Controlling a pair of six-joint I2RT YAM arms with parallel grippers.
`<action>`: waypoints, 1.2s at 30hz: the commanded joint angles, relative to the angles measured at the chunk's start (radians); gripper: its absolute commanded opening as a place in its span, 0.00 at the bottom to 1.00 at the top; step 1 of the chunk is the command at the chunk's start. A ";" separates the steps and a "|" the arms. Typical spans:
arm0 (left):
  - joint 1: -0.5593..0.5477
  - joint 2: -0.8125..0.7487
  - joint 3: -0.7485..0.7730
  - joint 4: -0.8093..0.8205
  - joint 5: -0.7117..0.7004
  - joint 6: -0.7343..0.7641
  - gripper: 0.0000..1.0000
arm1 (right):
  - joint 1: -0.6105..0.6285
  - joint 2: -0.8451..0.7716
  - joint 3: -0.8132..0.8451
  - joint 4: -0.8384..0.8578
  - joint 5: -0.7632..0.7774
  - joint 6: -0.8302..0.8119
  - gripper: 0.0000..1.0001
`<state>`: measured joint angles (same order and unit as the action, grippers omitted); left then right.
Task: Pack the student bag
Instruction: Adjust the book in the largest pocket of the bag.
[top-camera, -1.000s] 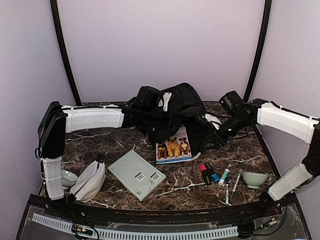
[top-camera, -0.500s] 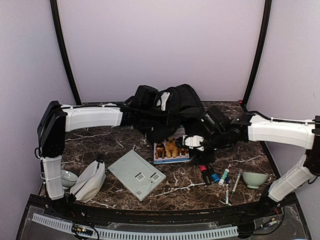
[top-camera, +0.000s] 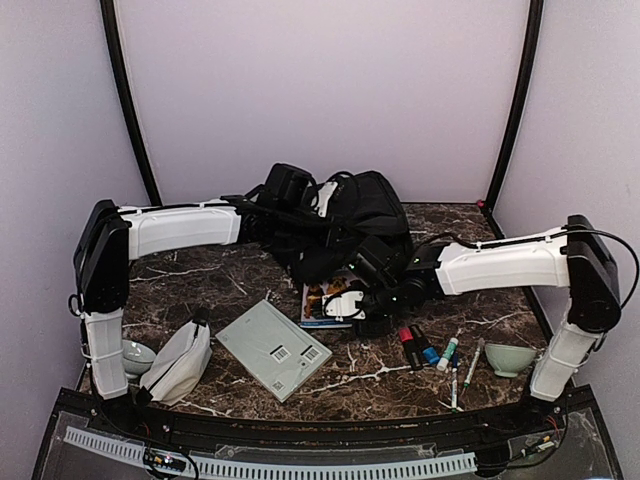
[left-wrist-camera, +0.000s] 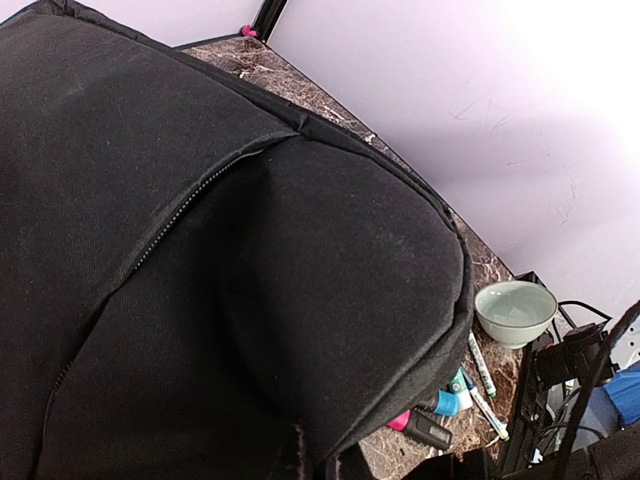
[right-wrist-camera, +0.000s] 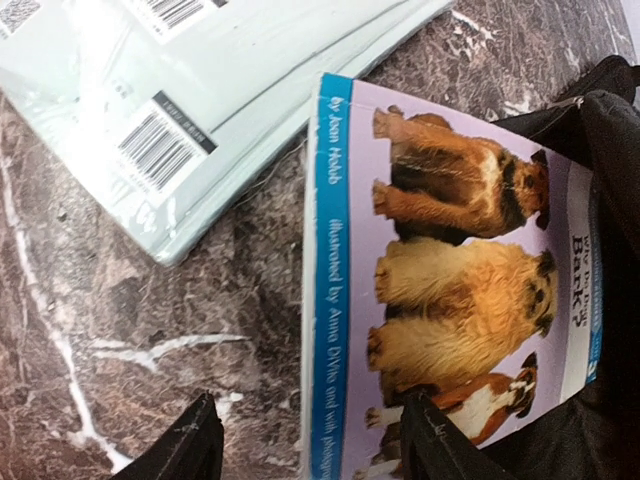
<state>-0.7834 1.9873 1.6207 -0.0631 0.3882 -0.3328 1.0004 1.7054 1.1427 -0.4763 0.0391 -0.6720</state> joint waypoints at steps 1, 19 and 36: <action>-0.001 -0.047 0.047 0.003 0.065 0.016 0.00 | 0.005 0.041 0.058 0.057 0.069 -0.011 0.58; -0.002 -0.048 0.052 -0.036 0.104 0.024 0.00 | -0.009 0.111 0.079 0.104 0.208 -0.033 0.37; -0.002 -0.035 0.060 -0.034 0.148 0.024 0.00 | -0.141 0.283 0.153 0.366 0.397 -0.072 0.31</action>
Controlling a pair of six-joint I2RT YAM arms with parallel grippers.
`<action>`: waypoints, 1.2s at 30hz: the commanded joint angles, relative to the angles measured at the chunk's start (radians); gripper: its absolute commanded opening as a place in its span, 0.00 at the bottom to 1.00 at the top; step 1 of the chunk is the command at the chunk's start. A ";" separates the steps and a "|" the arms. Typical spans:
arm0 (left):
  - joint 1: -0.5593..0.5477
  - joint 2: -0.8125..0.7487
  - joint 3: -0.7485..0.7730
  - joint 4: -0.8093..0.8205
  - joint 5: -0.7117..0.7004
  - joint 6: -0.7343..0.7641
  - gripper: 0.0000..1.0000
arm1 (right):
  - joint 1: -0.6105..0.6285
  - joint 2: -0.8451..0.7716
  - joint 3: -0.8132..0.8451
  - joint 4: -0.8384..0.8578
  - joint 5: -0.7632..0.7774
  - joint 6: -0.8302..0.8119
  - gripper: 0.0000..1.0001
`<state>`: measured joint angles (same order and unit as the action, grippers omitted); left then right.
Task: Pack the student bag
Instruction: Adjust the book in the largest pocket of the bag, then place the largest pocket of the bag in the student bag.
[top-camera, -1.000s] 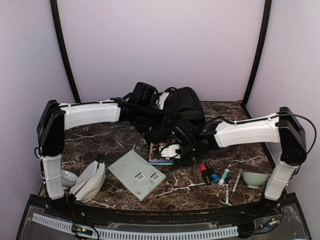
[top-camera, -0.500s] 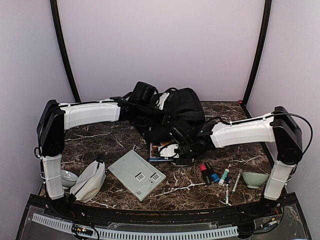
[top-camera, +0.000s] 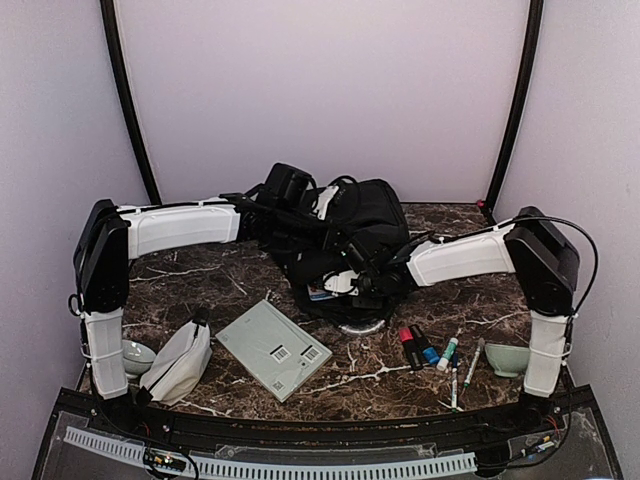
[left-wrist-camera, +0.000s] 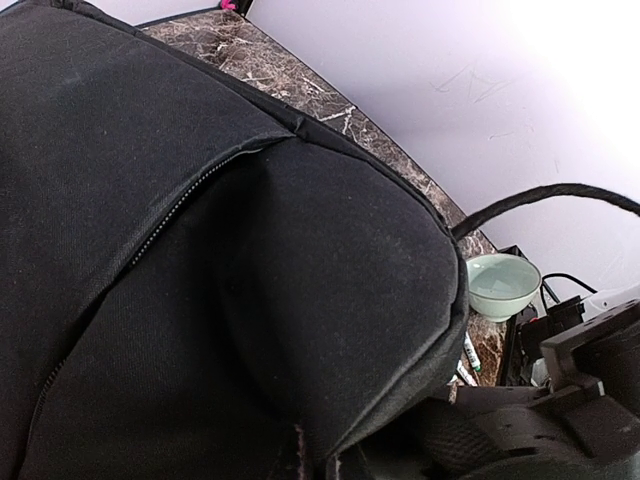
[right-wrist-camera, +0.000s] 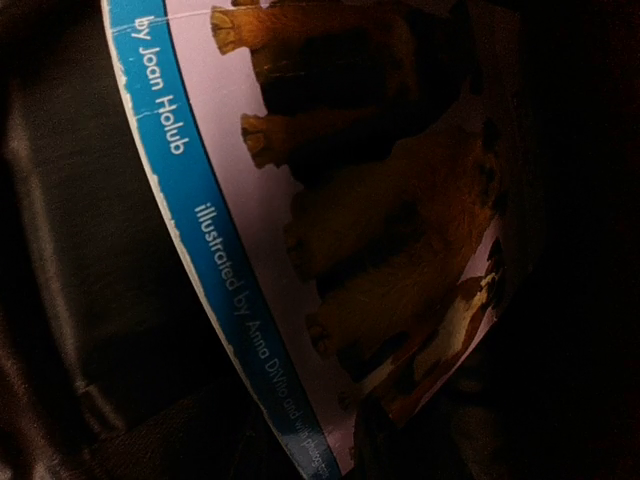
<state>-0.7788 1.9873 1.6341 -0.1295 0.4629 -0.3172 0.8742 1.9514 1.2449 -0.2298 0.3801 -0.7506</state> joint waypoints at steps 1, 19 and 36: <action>-0.006 -0.033 0.051 0.034 0.074 0.007 0.00 | -0.016 0.048 0.056 0.130 0.059 0.011 0.31; 0.015 -0.035 0.130 -0.123 -0.139 0.057 0.32 | -0.038 -0.055 -0.012 0.022 -0.126 0.136 0.37; 0.039 -0.434 -0.281 -0.391 -0.482 -0.095 0.66 | 0.016 -0.333 -0.126 -0.265 -0.667 0.249 0.41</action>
<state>-0.7372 1.6806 1.5047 -0.4366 0.0254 -0.3443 0.8501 1.6611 1.1194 -0.4587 -0.0982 -0.5442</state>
